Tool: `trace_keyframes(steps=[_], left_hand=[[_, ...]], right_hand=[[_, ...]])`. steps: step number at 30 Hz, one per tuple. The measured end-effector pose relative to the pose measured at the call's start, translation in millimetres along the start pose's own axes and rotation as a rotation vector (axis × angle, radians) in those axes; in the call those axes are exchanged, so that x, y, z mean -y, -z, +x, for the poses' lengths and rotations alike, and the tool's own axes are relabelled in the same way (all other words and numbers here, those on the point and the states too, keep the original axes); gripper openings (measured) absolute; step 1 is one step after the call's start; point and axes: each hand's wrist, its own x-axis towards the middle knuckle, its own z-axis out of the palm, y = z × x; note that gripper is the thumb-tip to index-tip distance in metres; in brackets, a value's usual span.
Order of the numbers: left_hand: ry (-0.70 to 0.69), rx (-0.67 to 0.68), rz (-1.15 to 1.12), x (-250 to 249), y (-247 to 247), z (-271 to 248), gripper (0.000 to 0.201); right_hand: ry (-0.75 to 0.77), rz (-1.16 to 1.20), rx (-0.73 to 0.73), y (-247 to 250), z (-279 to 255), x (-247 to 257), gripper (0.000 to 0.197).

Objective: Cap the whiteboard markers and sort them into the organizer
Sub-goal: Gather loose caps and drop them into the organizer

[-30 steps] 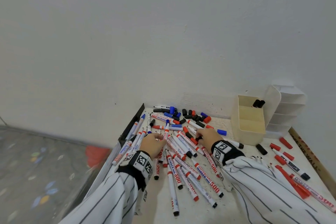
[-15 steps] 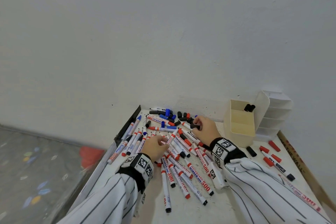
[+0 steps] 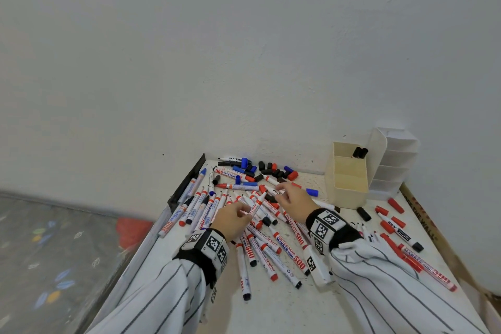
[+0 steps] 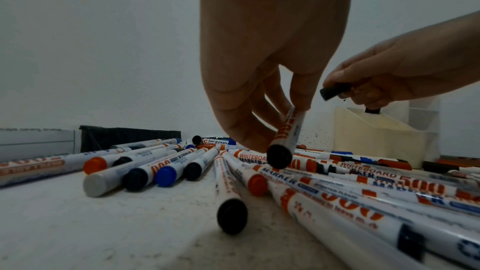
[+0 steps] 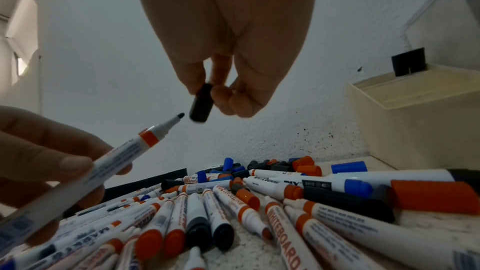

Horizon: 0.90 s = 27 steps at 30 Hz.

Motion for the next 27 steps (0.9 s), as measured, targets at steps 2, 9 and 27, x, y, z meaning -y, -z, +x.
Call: trace_keyframes(steps=[2,9,27], left_hand=[[-0.003,-0.001,0.0,-1.2,-1.8,-1.1,0.031],[-0.022,-0.016,0.017,-2.8,-2.6,-4.7,0.031],[-0.055,0.026,0.068,-4.6,-4.9,-17.6,0.031]], right_hand=[[-0.019,-0.093,0.072,-4.0,-4.3,2.9,0.036],[-0.061,0.038,-0.109,-4.9,-7.5,-2.5,0.021],[-0.001,0.271,-0.16,-5.5,-19.5,-0.7,0.029]])
